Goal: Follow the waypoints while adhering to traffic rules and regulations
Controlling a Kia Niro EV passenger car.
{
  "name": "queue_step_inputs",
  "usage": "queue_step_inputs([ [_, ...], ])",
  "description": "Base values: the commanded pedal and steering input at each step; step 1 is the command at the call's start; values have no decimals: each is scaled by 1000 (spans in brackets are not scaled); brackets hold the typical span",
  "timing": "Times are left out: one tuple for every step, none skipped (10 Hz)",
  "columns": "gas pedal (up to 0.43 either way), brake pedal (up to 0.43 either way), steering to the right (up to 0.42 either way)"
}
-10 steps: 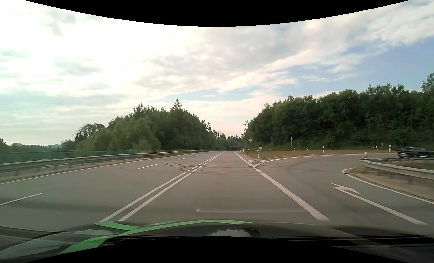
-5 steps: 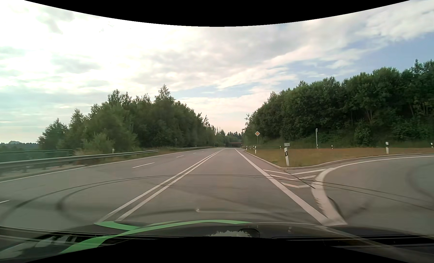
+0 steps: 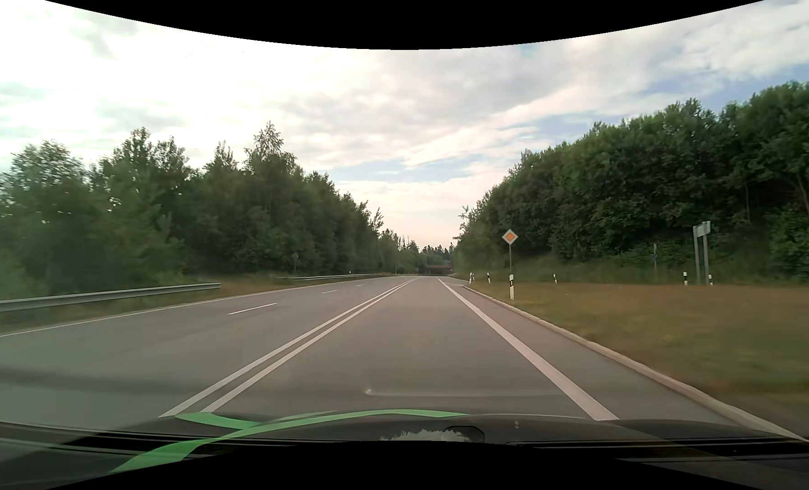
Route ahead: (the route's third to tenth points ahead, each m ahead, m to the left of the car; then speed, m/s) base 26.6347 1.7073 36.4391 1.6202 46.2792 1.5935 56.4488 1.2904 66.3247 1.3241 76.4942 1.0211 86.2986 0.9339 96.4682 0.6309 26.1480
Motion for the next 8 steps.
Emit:
queue_step_inputs([
  [228,0,-1],
  [228,0,-1],
  [240,0,-1],
  [240,0,-1],
  [240,0,-1],
  [240,0,-1],
  [240,0,-1],
  [240,0,-1],
])
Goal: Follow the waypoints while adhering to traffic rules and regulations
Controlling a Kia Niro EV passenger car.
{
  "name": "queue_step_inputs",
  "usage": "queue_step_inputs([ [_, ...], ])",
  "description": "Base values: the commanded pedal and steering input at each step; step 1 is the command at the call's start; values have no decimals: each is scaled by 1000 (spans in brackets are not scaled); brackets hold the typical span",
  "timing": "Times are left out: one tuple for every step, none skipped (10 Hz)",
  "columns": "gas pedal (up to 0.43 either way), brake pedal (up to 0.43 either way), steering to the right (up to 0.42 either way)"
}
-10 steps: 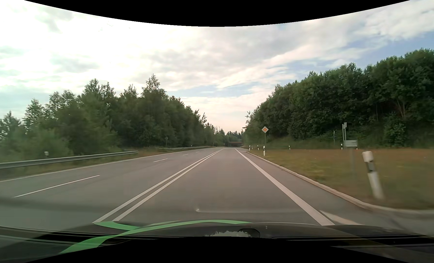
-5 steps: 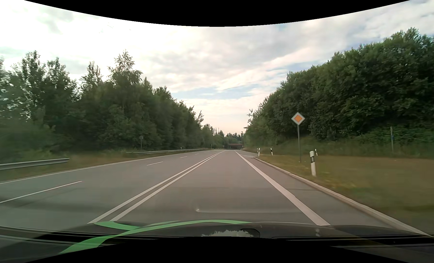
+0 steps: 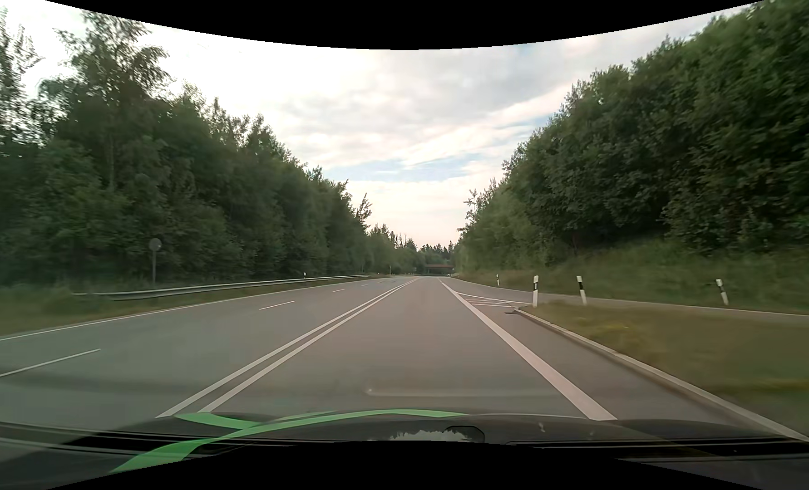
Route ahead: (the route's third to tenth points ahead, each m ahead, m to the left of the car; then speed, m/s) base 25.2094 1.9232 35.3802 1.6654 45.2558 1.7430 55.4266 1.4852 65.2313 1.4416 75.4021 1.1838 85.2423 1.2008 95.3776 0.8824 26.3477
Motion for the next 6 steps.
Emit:
queue_step_inputs([
  [248,0,-1],
  [248,0,-1],
  [248,0,-1],
  [248,0,-1],
  [248,0,-1],
  [248,0,0],
])
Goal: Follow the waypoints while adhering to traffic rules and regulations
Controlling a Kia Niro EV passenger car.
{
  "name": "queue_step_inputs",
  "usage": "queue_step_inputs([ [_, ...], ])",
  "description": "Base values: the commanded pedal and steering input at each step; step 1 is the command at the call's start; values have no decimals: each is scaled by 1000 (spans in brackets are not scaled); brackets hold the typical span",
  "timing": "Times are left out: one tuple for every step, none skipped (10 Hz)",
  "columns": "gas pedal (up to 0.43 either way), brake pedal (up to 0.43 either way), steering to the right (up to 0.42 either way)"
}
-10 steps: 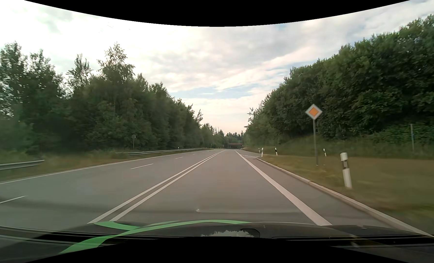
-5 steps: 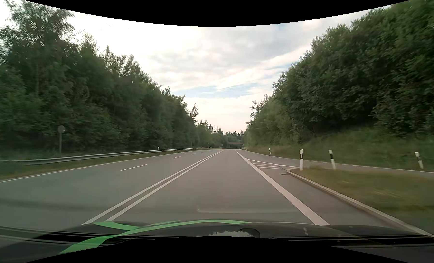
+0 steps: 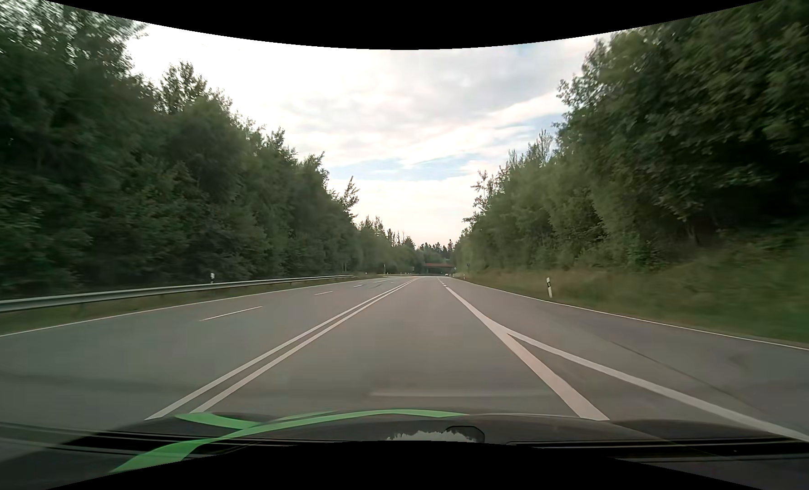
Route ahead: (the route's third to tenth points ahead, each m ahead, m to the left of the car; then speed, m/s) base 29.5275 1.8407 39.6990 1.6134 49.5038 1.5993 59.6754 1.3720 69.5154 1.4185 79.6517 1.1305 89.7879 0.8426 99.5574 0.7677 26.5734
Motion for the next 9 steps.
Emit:
queue_step_inputs([
  [240,0,-1],
  [220,0,-1],
  [209,0,-1],
  [209,0,-1],
  [209,0,-1],
  [209,0,0],
  [209,0,-1],
  [209,0,-1],
  [209,0,-1],
])
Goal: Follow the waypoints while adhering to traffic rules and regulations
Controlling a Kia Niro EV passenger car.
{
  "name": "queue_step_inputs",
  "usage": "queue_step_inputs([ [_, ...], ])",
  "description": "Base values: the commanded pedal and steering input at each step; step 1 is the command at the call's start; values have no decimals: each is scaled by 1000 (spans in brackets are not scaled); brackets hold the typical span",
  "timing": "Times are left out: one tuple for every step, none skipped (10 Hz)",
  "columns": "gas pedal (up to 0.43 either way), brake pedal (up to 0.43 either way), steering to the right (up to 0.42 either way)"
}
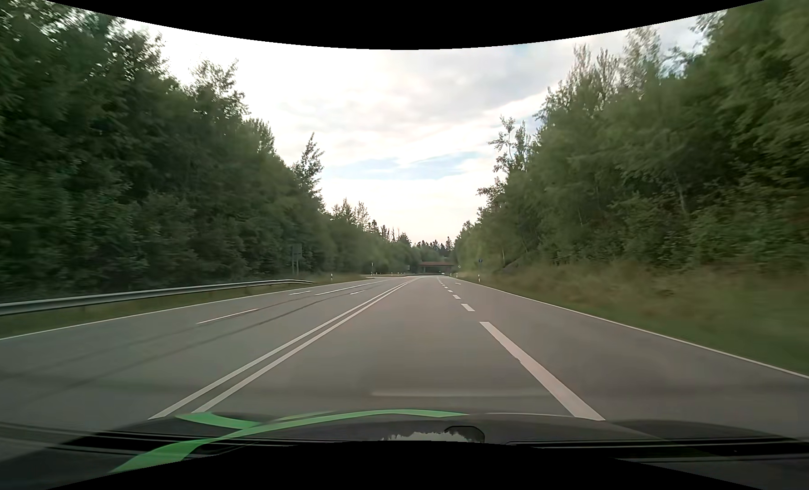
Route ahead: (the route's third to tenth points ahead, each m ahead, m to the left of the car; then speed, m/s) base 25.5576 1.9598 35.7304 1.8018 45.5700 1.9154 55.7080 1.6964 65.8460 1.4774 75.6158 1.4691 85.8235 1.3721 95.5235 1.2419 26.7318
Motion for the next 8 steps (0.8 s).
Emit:
queue_step_inputs([
  [209,0,-1],
  [209,0,-1],
  [220,0,0],
  [220,0,0],
  [228,0,0],
  [228,0,-1],
  [228,0,-1],
  [228,0,-1],
])
